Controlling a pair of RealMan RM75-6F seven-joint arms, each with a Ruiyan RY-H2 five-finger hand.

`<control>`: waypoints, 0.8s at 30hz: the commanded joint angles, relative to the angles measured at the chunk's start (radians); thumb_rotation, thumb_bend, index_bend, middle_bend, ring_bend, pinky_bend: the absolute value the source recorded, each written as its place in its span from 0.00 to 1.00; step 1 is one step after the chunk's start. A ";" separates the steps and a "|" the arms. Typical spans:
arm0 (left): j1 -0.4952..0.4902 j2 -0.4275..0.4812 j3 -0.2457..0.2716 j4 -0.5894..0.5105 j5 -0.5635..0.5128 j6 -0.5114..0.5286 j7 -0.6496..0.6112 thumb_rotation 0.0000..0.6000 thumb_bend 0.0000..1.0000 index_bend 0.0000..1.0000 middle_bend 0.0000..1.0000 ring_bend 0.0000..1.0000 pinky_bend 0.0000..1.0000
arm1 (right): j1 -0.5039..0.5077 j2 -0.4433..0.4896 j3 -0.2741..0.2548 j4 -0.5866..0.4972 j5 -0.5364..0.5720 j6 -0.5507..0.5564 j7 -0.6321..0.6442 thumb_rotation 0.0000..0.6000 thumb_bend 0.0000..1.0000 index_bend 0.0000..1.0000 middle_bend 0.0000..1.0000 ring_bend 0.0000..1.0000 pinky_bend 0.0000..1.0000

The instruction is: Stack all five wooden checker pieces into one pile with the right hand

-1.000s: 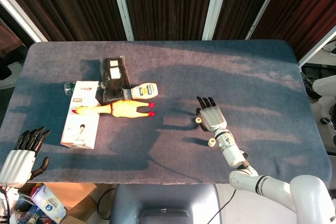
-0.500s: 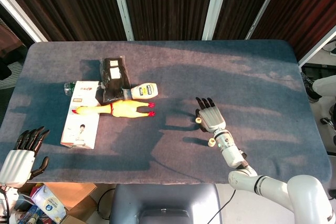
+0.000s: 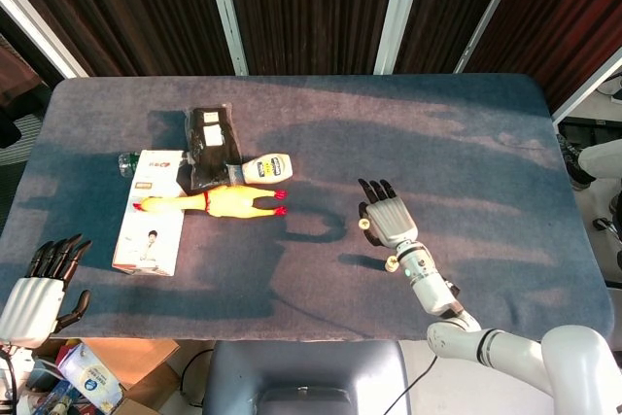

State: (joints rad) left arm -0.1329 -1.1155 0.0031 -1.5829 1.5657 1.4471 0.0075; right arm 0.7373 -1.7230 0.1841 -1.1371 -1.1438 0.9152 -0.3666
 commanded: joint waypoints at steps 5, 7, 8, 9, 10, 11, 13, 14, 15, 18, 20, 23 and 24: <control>0.001 0.000 -0.001 -0.002 -0.001 0.002 0.003 1.00 0.48 0.00 0.00 0.00 0.00 | -0.086 0.155 -0.107 -0.222 -0.200 0.152 0.038 1.00 0.48 0.67 0.08 0.00 0.00; 0.002 0.000 0.000 -0.002 -0.001 0.003 0.003 1.00 0.48 0.00 0.00 0.00 0.00 | -0.107 0.187 -0.133 -0.260 -0.242 0.185 0.045 1.00 0.48 0.67 0.08 0.00 0.00; 0.002 0.000 0.000 -0.003 0.000 0.003 0.003 1.00 0.48 0.00 0.00 0.00 0.00 | -0.121 0.208 -0.149 -0.281 -0.265 0.203 0.052 1.00 0.48 0.67 0.08 0.00 0.00; 0.002 0.000 0.001 -0.003 0.001 0.004 0.003 1.00 0.48 0.00 0.00 0.00 0.00 | -0.133 0.229 -0.165 -0.299 -0.286 0.217 0.058 1.00 0.48 0.67 0.08 0.00 0.00; 0.003 0.000 0.001 -0.004 0.001 0.004 0.004 1.00 0.48 0.00 0.00 0.00 0.00 | -0.141 0.244 -0.176 -0.308 -0.300 0.226 0.061 1.00 0.48 0.67 0.08 0.00 0.00; 0.003 0.000 0.002 -0.004 0.002 0.004 0.004 1.00 0.48 0.00 0.00 0.00 0.00 | -0.149 0.259 -0.186 -0.316 -0.312 0.233 0.061 1.00 0.48 0.67 0.08 0.00 0.00; 0.003 0.000 0.003 -0.005 0.003 0.005 0.005 1.00 0.48 0.00 0.00 0.00 0.00 | -0.165 0.290 -0.204 -0.331 -0.330 0.243 0.069 1.00 0.48 0.67 0.08 0.00 0.00; 0.004 0.001 0.003 -0.005 0.004 0.005 0.005 1.00 0.48 0.00 0.00 0.00 0.00 | -0.170 0.299 -0.210 -0.333 -0.336 0.245 0.071 1.00 0.48 0.67 0.08 0.00 0.00; 0.004 0.001 0.003 -0.005 0.005 0.006 0.005 1.00 0.48 0.00 0.00 0.00 0.00 | -0.176 0.311 -0.215 -0.332 -0.341 0.247 0.073 1.00 0.48 0.66 0.08 0.00 0.00; 0.004 0.001 0.004 -0.006 0.005 0.005 0.005 1.00 0.48 0.00 0.00 0.00 0.00 | -0.188 0.321 -0.218 -0.316 -0.341 0.247 0.084 1.00 0.48 0.66 0.08 0.00 0.00; 0.004 0.002 0.004 -0.006 0.006 0.006 0.004 1.00 0.48 0.00 0.00 0.00 0.00 | -0.194 0.323 -0.217 -0.300 -0.332 0.237 0.096 1.00 0.48 0.66 0.08 0.00 0.00; 0.005 0.002 0.004 -0.006 0.006 0.007 0.001 1.00 0.48 0.00 0.00 0.00 0.00 | -0.199 0.318 -0.214 -0.272 -0.325 0.225 0.104 1.00 0.48 0.66 0.08 0.00 0.00; 0.005 0.003 0.003 -0.005 0.005 0.007 0.001 1.00 0.48 0.00 0.00 0.00 0.00 | -0.201 0.315 -0.214 -0.264 -0.323 0.221 0.108 1.00 0.48 0.66 0.08 0.00 0.00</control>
State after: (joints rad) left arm -0.1278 -1.1130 0.0064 -1.5884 1.5710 1.4545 0.0083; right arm 0.5399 -1.4053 -0.0305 -1.4094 -1.4707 1.1422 -0.2640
